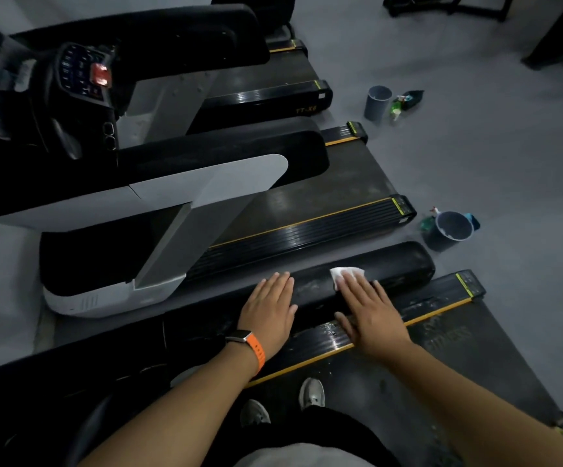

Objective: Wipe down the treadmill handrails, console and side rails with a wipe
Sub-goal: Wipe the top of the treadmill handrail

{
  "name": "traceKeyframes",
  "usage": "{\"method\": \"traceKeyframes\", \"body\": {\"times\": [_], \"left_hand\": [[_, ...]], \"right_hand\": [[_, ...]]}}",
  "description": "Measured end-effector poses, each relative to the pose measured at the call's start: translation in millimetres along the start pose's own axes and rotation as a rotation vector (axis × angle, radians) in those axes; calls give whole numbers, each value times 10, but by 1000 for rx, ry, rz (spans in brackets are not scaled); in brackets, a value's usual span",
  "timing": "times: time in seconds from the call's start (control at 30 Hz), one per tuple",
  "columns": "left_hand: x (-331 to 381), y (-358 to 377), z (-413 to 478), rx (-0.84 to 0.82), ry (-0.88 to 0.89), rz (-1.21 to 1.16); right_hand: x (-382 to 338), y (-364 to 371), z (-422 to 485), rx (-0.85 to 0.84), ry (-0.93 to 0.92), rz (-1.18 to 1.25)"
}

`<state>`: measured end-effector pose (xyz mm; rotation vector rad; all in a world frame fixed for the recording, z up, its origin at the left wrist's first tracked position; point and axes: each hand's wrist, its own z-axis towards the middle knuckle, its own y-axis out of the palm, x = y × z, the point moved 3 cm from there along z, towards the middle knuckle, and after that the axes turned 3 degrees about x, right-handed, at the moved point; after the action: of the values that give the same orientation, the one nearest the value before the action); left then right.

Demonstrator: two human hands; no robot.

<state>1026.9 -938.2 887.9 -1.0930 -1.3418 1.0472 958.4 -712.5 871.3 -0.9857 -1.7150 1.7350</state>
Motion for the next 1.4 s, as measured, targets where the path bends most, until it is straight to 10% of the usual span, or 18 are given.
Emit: {"method": "traceKeyframes", "body": {"times": [0.2, 0.63, 1.4], "left_hand": [[12, 28, -24, 18, 2, -31], [-125, 71, -23, -7, 43, 50], [-204, 26, -112, 29, 2, 55]], "right_hand": [[-309, 148, -102, 24, -267, 18], [-213, 133, 120, 110, 105, 101], [-470, 71, 251, 91, 30, 41]]}}
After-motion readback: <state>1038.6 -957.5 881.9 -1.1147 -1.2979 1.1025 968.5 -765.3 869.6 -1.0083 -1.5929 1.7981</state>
